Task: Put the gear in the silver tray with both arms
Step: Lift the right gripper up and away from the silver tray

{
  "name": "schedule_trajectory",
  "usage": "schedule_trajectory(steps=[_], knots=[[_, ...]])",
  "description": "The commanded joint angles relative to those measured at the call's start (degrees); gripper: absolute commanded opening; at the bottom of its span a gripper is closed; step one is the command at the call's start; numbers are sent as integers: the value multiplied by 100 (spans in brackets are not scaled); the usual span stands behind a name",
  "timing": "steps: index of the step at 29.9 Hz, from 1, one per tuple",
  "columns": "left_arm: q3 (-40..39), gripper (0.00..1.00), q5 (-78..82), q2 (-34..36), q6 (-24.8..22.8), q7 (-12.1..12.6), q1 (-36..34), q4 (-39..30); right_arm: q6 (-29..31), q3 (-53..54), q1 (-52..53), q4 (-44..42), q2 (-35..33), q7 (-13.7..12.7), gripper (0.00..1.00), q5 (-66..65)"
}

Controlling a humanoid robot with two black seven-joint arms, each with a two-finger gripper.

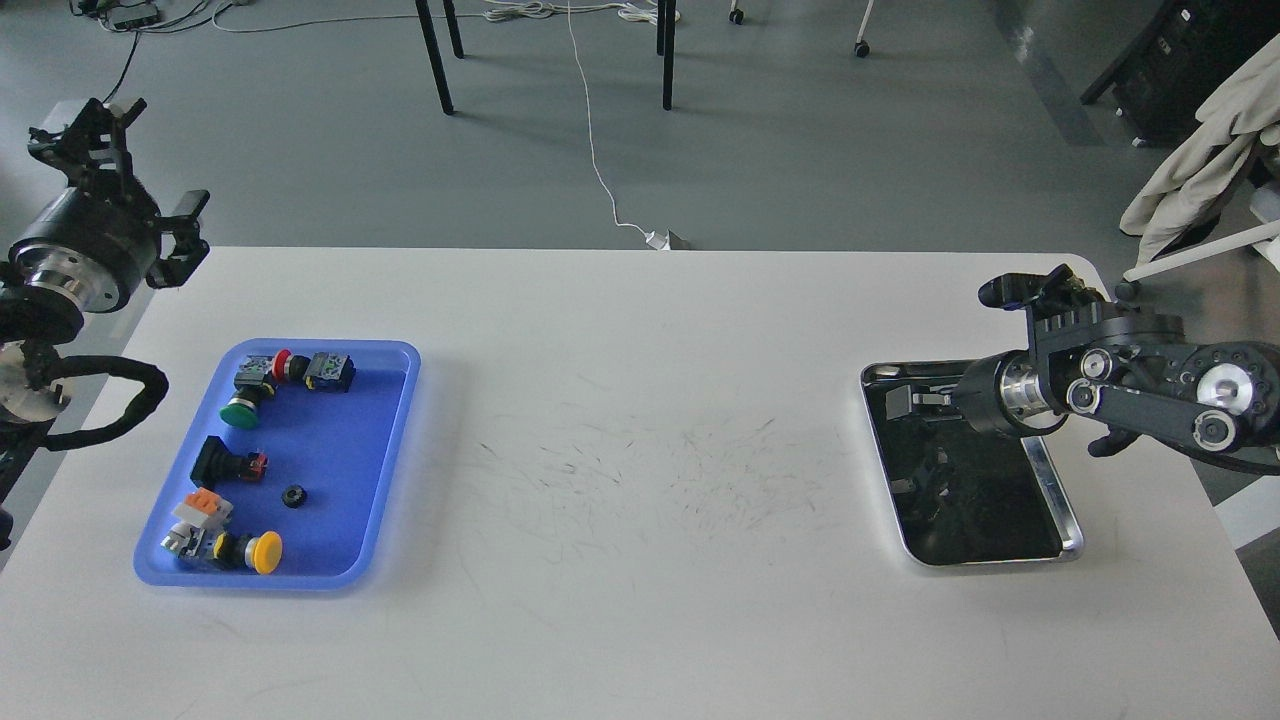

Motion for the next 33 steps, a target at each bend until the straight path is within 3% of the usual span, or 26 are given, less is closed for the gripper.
schedule_trajectory(steps=[1,6,10,14,20,23,28,33], knots=[[5,98,-9,0,-7,0,2,0,261,346,306,365,-351,-25,96,0],[5,98,0,0,2,0,2,8,270,1267,474,814,-676,-7,96,78],[14,98,0,-9,2,0,2,17,270,2480,412,657,-878,10,96,718],[49,98,0,-9,10,18,-94,52,279,3369,360,349,-914,19,96,2192],[84,98,18,-44,19,79,-366,61,340,3862,27,164,-1449,89,96,5478],[93,98,70,-175,19,106,-542,52,715,3994,-430,103,-1774,396,96,6536],[443,98,88,-281,10,158,-762,9,715,4030,-1440,-82,-2100,1213,96,7284],[1102,98,105,-255,-16,150,-1043,-18,715,4030,-2241,-327,-2092,1434,96,7856]])
